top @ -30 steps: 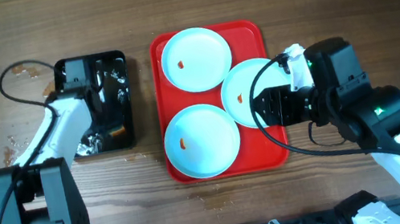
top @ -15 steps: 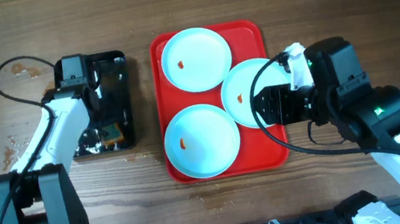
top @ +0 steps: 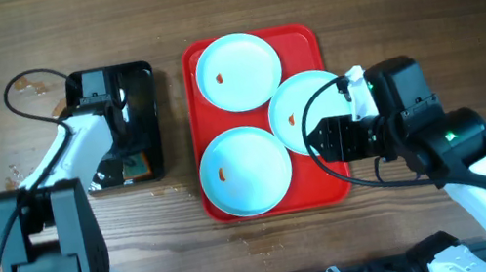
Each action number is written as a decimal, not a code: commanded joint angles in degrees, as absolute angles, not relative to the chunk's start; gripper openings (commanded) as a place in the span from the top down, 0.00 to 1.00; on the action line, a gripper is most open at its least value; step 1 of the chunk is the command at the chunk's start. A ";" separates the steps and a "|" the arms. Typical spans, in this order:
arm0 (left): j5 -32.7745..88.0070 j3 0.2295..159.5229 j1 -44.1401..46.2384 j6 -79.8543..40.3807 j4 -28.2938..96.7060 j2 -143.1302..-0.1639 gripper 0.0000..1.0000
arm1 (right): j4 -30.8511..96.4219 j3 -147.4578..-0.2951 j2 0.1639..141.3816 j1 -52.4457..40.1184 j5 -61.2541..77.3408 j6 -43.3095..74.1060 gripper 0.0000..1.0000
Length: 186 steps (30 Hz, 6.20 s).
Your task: Clean dirty plates on tray and stack at the side
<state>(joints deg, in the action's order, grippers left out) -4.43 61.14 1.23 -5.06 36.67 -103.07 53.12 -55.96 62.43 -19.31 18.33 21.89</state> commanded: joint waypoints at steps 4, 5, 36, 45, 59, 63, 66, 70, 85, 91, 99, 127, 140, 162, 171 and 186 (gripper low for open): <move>-3.70 63.55 1.13 -4.64 41.17 -97.73 0.37 | 52.56 -54.83 62.85 -19.55 18.02 22.46 0.32; -3.60 63.35 1.13 -5.61 41.67 -98.24 0.41 | 52.60 -54.83 62.85 -19.55 18.02 22.48 0.32; -1.85 58.96 1.13 -6.87 38.72 -99.53 0.71 | 50.83 -54.83 62.85 -19.55 18.00 22.68 0.32; 0.60 60.73 1.13 -4.69 41.25 -100.03 0.96 | 52.07 -54.74 67.66 -20.62 20.86 17.26 0.29; 17.34 68.88 11.00 -12.71 57.17 -87.11 0.96 | 41.32 -54.72 97.67 -31.07 11.05 23.97 0.67; 15.59 66.89 17.10 -16.10 57.04 -87.11 0.96 | 39.09 -54.72 99.94 -31.07 11.79 24.05 0.71; 15.59 63.33 20.78 -18.96 53.84 -87.11 0.96 | 41.45 -54.72 101.27 -31.07 7.42 32.23 0.82; 15.38 59.66 26.37 -22.17 45.58 -87.13 0.96 | 42.54 -54.72 101.25 -31.07 5.98 36.14 0.85; 8.40 39.97 35.42 -24.21 14.06 -92.20 0.96 | 42.24 -54.72 101.25 -31.07 6.42 35.55 0.85; -7.51 40.03 35.35 -26.74 17.06 -100.64 0.96 | 42.59 -54.72 101.25 -31.07 6.42 35.53 0.85; -22.72 49.89 35.35 -27.90 33.43 -100.62 0.96 | 44.03 -54.72 101.25 -31.03 6.35 37.69 0.86; -5.96 55.81 -3.99 -15.16 35.94 -86.83 0.96 | 44.71 -56.80 89.03 -31.35 -2.70 23.94 0.96; -5.96 55.81 -4.51 -15.40 36.64 -89.58 0.00 | 45.71 -58.89 76.23 -55.66 -45.04 24.12 0.96; -5.98 55.81 -4.51 -15.40 36.62 -89.58 0.00 | 34.11 -58.87 76.27 -68.79 -71.11 5.98 0.96; -5.98 55.81 -4.51 -15.40 36.62 -89.58 0.00 | 33.85 -58.76 76.29 -68.47 -69.67 6.35 0.96; -5.98 55.81 -4.51 -15.40 36.62 -89.58 0.00 | 34.72 -58.54 76.51 -61.47 -54.37 9.78 0.96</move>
<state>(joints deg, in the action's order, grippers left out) -6.09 56.07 -4.21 -15.53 36.62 -89.62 34.26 -57.58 76.79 -64.03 -59.46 3.77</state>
